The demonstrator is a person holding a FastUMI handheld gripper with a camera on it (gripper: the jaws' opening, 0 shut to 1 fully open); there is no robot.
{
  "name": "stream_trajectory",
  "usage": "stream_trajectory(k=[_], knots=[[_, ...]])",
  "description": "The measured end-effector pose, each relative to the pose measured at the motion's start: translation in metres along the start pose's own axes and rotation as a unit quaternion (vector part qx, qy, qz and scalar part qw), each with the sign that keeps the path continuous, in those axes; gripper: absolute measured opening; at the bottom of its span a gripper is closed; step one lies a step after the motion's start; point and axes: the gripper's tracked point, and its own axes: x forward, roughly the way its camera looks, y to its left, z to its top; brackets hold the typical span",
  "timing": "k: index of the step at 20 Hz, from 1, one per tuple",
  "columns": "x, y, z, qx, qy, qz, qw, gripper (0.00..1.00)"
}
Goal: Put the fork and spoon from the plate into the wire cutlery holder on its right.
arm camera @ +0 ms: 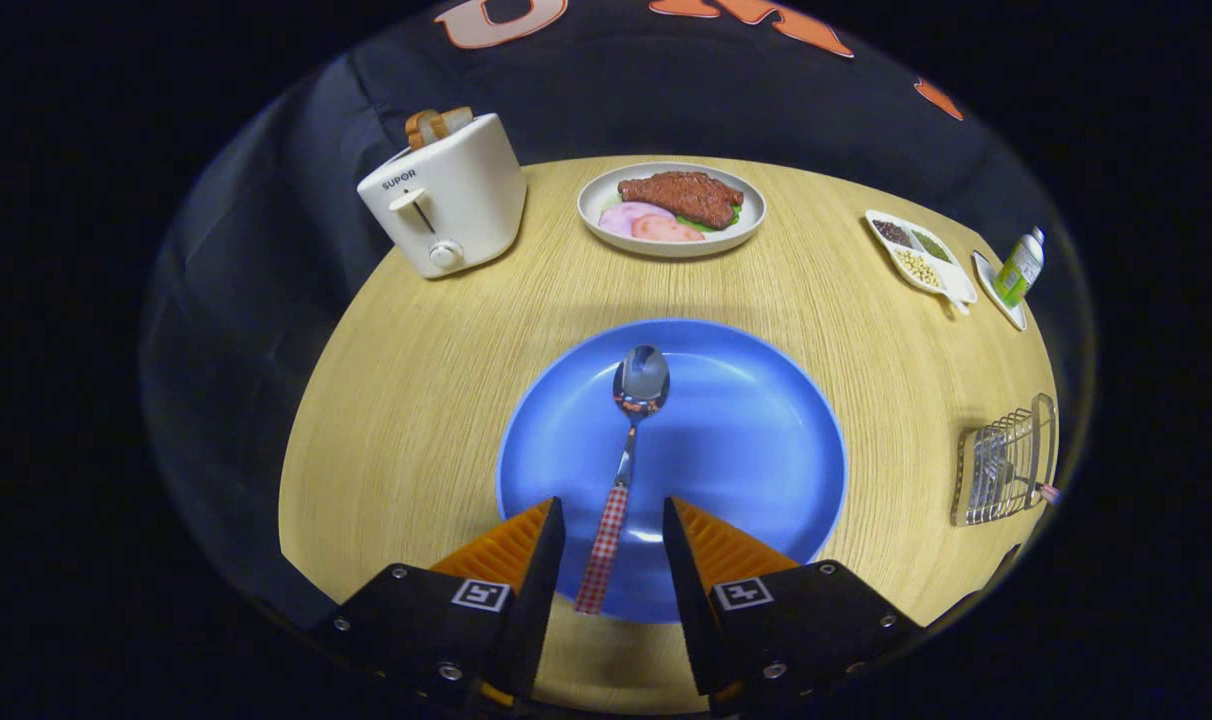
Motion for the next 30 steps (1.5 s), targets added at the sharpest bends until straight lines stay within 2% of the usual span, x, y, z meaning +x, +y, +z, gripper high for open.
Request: stream_trajectory(k=[4, 12, 14, 18, 22, 30], knots=[[0.012, 0.003, -0.015, 0.006, 0.043, -0.002, 0.999, 0.41], [0.023, -0.007, -0.012, 0.017, 0.031, -0.028, 0.999, 0.15], [0.021, -0.009, -0.012, 0.020, 0.026, -0.021, 0.999, 0.10], [0.006, -0.015, -0.006, 0.019, 0.013, -0.008, 1.000, 0.09], [-0.027, -0.046, 0.003, 0.024, 0.000, -0.010, 1.000, 0.08], [-0.109, -0.151, 0.010, 0.057, -0.029, -0.050, 0.997, 0.08]])
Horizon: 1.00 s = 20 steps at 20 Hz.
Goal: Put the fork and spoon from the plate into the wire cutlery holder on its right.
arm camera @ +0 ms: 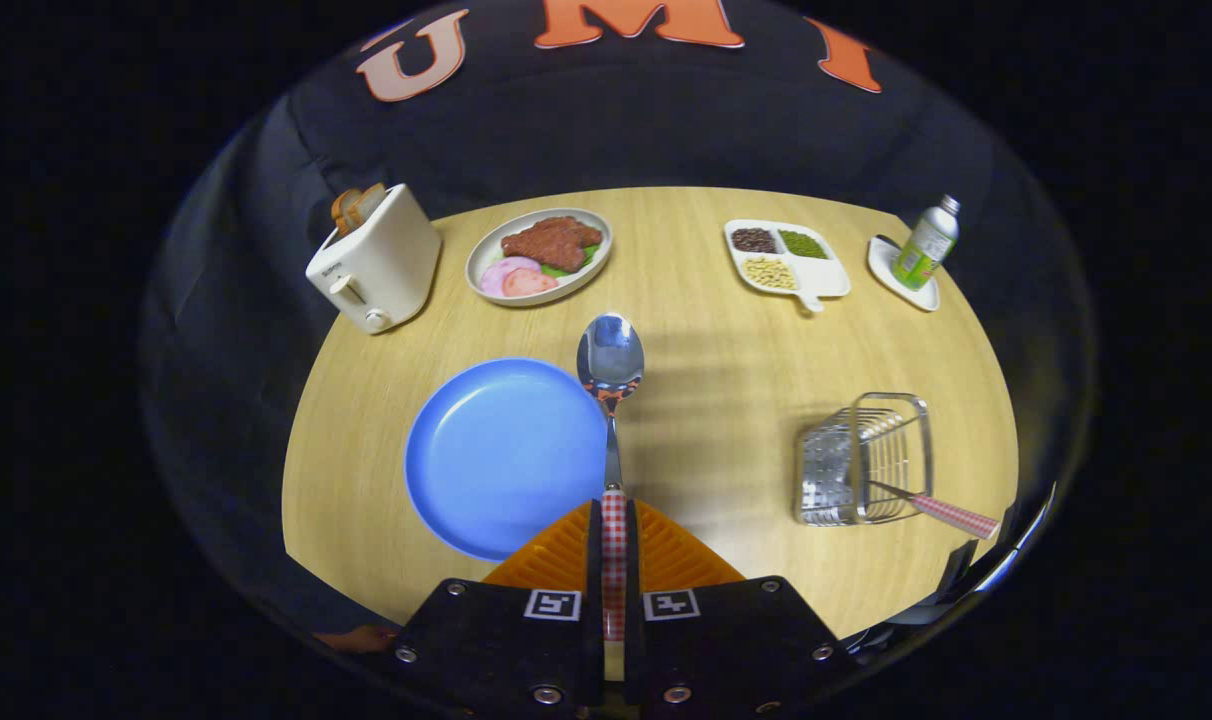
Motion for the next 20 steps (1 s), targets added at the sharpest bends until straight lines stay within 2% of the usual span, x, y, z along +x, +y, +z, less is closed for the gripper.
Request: stream_trajectory(k=[5, 10, 15, 20], knots=[[-0.025, -0.083, -0.012, 0.024, 0.030, -0.035, 0.999, 0.08], [-0.036, -0.134, -0.024, 0.022, 0.078, -0.045, 0.996, 0.09], [-0.037, -0.154, -0.032, -0.018, 0.148, -0.037, 0.988, 0.08], [-0.037, -0.157, -0.038, -0.070, 0.220, -0.025, 0.973, 0.09]])
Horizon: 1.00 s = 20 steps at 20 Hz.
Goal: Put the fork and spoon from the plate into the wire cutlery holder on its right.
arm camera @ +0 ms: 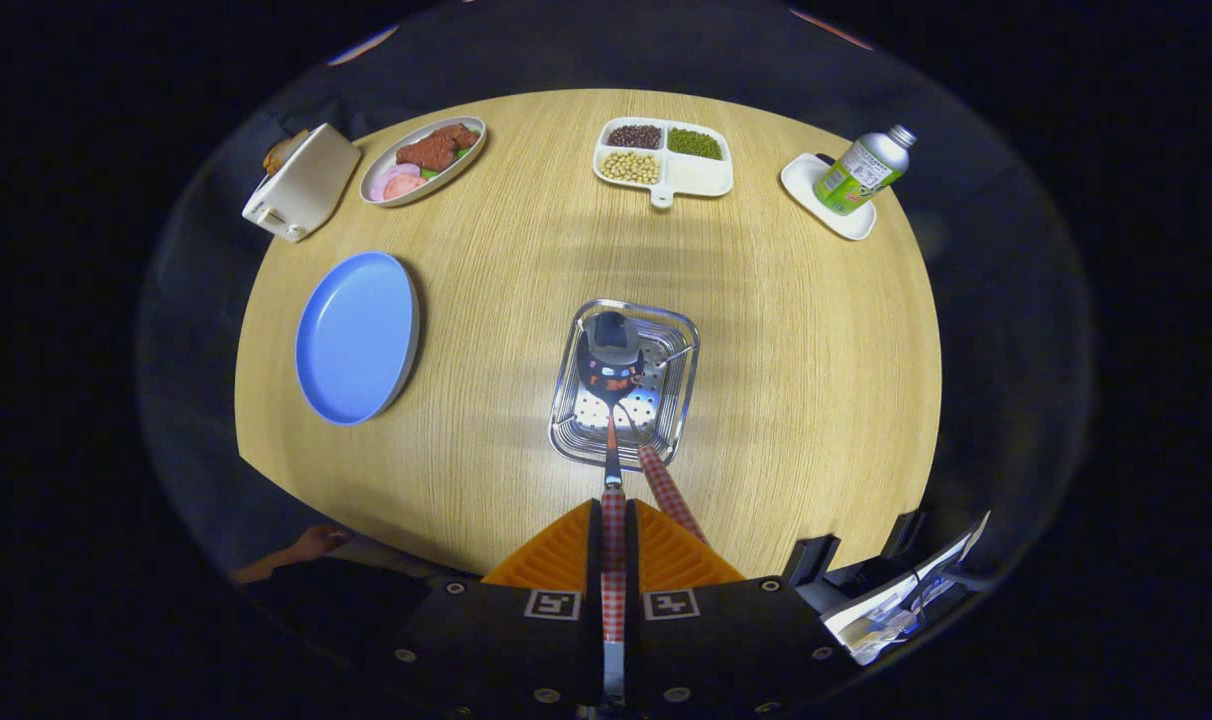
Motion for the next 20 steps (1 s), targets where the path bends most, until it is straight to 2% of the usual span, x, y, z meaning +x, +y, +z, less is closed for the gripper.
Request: stream_trajectory(k=[5, 11, 16, 20], knots=[[0.001, 0.000, -0.005, -0.022, 0.064, 0.025, 0.997, 0.09], [0.016, 0.000, 0.003, 0.007, 0.128, 0.046, 0.991, 0.09], [0.021, 0.003, 0.013, 0.032, 0.143, 0.058, 0.987, 0.12], [0.021, 0.002, 0.012, 0.027, 0.142, 0.057, 0.988, 0.13]])
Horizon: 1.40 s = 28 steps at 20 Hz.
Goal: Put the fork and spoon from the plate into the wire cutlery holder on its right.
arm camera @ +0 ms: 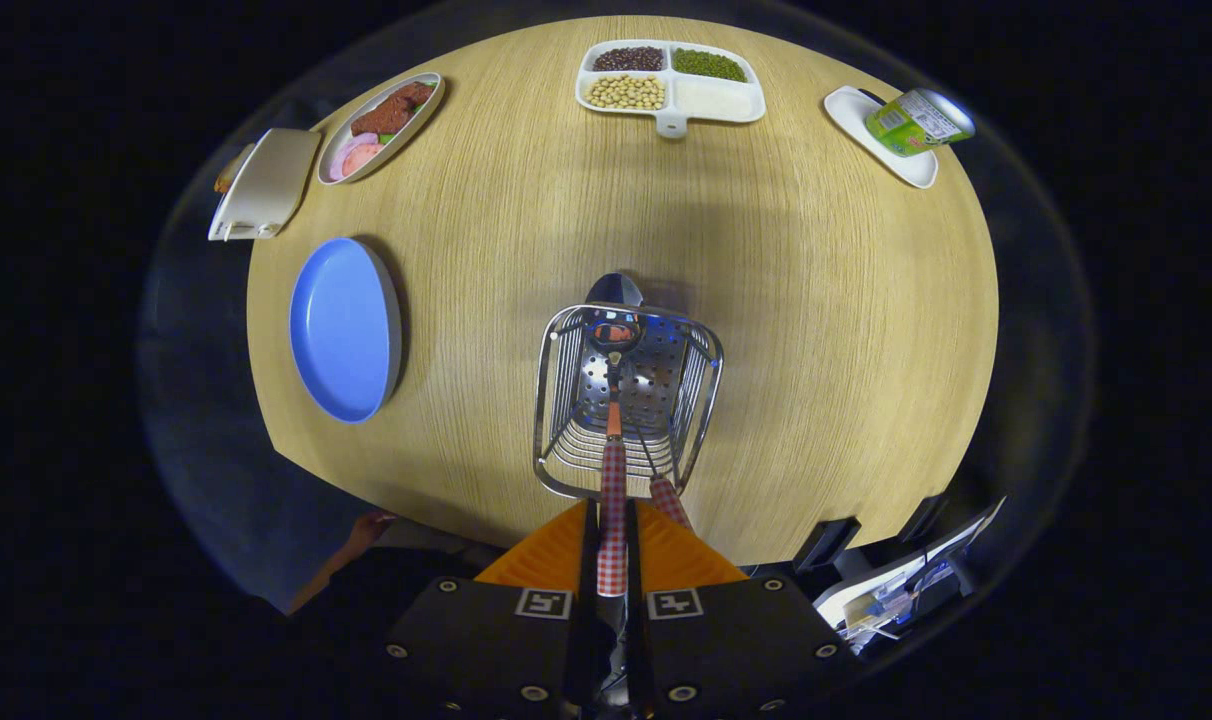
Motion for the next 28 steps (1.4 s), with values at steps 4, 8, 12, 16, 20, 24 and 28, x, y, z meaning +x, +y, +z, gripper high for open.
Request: stream_trajectory(k=[4, 8, 12, 16, 20, 24, 28], knots=[[-0.008, -0.001, 0.000, 0.009, -0.025, 0.003, 1.000, 0.13], [-0.019, 0.000, -0.007, 0.012, -0.052, 0.008, 0.999, 0.14], [-0.030, 0.004, -0.014, 0.026, -0.081, 0.023, 0.996, 0.13], [-0.056, 0.002, -0.003, 0.037, -0.157, 0.025, 0.987, 0.15], [-0.096, 0.010, 0.016, 0.049, -0.254, 0.038, 0.965, 0.26], [-0.146, 0.014, 0.037, 0.043, -0.371, 0.031, 0.927, 0.28], [-0.203, 0.007, 0.056, 0.052, -0.488, 0.015, 0.871, 0.39]])
